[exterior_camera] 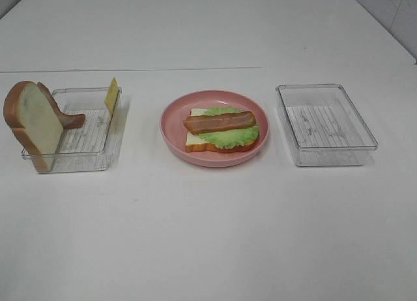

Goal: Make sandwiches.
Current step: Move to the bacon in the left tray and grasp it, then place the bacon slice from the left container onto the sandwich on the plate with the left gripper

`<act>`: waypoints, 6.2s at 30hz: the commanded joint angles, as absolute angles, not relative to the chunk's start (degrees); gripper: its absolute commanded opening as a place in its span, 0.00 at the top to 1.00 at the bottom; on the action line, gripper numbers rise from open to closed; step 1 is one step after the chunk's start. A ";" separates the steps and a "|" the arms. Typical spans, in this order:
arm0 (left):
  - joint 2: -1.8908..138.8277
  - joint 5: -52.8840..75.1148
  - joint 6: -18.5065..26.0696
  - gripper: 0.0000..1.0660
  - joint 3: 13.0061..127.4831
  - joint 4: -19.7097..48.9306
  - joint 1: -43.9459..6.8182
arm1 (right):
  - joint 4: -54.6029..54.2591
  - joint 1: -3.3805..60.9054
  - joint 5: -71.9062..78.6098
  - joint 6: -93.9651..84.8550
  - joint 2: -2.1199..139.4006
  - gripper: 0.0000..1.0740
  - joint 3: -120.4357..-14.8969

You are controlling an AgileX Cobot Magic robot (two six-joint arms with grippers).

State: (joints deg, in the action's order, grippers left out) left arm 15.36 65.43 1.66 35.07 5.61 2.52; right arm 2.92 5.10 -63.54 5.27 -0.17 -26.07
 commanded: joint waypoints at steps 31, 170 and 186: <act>103.19 75.46 1.26 0.08 102.10 0.46 2.58 | 3.09 4.98 -63.03 4.87 -2.06 0.11 -25.95; 124.79 60.10 -1.55 1.00 127.31 23.95 -24.98 | 3.09 4.98 -63.03 4.87 -2.06 0.11 -25.95; 137.05 45.95 0.00 1.00 127.31 31.34 -32.37 | 3.09 4.98 -63.03 4.87 -2.06 0.11 -25.95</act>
State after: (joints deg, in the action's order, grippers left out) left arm 136.48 48.19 0.00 127.08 30.02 -31.97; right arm 2.92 5.10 -63.54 5.21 -0.17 -26.07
